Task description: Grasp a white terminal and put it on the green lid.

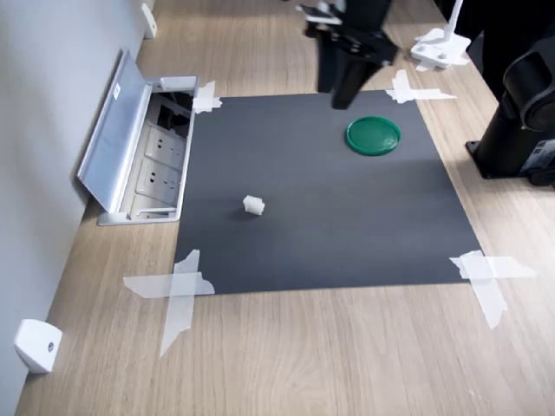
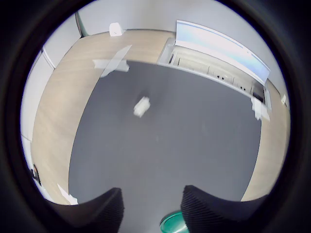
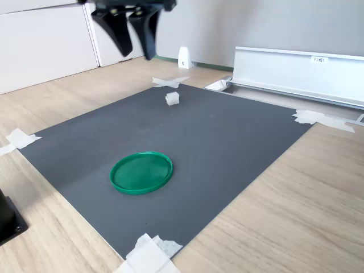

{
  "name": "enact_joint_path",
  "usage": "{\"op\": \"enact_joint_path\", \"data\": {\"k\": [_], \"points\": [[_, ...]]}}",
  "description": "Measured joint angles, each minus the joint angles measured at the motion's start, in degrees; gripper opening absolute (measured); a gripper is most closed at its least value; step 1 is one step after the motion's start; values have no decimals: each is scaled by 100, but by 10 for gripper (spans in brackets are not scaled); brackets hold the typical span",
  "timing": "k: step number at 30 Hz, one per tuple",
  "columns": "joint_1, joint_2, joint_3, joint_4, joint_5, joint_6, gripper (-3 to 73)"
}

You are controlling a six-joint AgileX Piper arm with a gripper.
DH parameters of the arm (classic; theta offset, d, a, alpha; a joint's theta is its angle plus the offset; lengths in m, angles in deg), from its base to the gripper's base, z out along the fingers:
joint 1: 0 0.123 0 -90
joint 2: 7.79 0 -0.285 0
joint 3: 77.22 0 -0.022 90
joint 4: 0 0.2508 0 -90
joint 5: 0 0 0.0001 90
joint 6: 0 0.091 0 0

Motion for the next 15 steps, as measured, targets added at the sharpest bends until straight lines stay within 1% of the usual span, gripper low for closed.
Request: {"op": "enact_joint_path", "data": {"k": [2,4,6,9,15], "points": [[0,277,-257,0,59,0,567],[24,508,-502,-7,130,12,582],[149,717,-698,-122,136,61,587],[550,945,-927,-343,150,259,590],[1076,1484,-1320,-419,254,688,590]]}}
